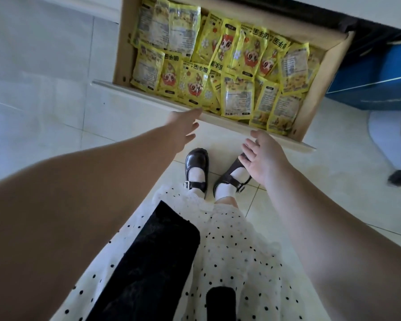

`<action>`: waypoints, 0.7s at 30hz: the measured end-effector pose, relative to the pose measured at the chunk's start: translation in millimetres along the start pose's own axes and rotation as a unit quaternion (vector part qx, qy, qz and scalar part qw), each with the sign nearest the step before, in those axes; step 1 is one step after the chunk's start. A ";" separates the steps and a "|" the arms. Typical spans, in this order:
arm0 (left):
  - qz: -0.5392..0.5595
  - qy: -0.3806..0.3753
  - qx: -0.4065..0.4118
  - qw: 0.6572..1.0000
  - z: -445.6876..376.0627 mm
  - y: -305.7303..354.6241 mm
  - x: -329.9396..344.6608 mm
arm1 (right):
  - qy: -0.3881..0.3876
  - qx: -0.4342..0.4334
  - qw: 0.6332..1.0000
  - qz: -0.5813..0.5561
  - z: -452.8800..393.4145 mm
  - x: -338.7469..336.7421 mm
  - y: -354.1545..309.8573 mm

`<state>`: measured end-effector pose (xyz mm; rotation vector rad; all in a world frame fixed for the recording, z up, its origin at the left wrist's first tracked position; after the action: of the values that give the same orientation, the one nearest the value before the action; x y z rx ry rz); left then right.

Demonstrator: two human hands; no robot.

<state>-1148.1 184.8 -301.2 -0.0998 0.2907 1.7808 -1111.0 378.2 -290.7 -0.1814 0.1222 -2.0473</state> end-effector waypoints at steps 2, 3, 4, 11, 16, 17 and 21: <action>0.003 0.008 -0.001 1.000 -0.7 3.3 1.3 | 0.007 -0.003 1.000 -0.010 -1.5 0.0 -0.5; 0.008 0.010 -0.001 1.000 -1.7 4.6 2.2 | 0.008 -0.009 1.000 -0.019 -2.0 0.0 -2.7; 0.009 0.012 0.001 1.000 -3.5 6.6 2.7 | 0.007 -0.016 0.999 -0.029 -2.3 0.5 -6.1; 0.034 -0.004 0.037 0.999 -5.1 54.7 19.8 | -0.002 -0.054 0.998 -0.044 -9.1 8.2 -59.0; 0.027 -0.007 0.064 0.998 -2.1 97.5 37.2 | -0.011 -0.080 0.997 -0.016 -14.4 26.8 -102.8; 0.024 -0.004 0.067 0.997 -2.0 104.4 39.7 | -0.011 -0.078 0.997 -0.011 -15.8 29.3 -110.7; 0.020 0.003 0.066 0.998 -1.6 123.5 46.9 | -0.018 -0.062 0.998 -0.015 -18.6 40.0 -134.7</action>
<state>-1278.8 203.9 -295.7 -0.0047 0.4157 1.7971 -1249.9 405.4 -283.8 -0.2984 0.2264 -2.0655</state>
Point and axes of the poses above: each hand's wrist, its own z-axis away from the middle knuckle, its own x-axis out of the palm, y = z × x, the point moved 8 cm from there along -z, towards the middle knuckle, and after that the axes turned 6 degrees about -x, right-handed, at the moved point
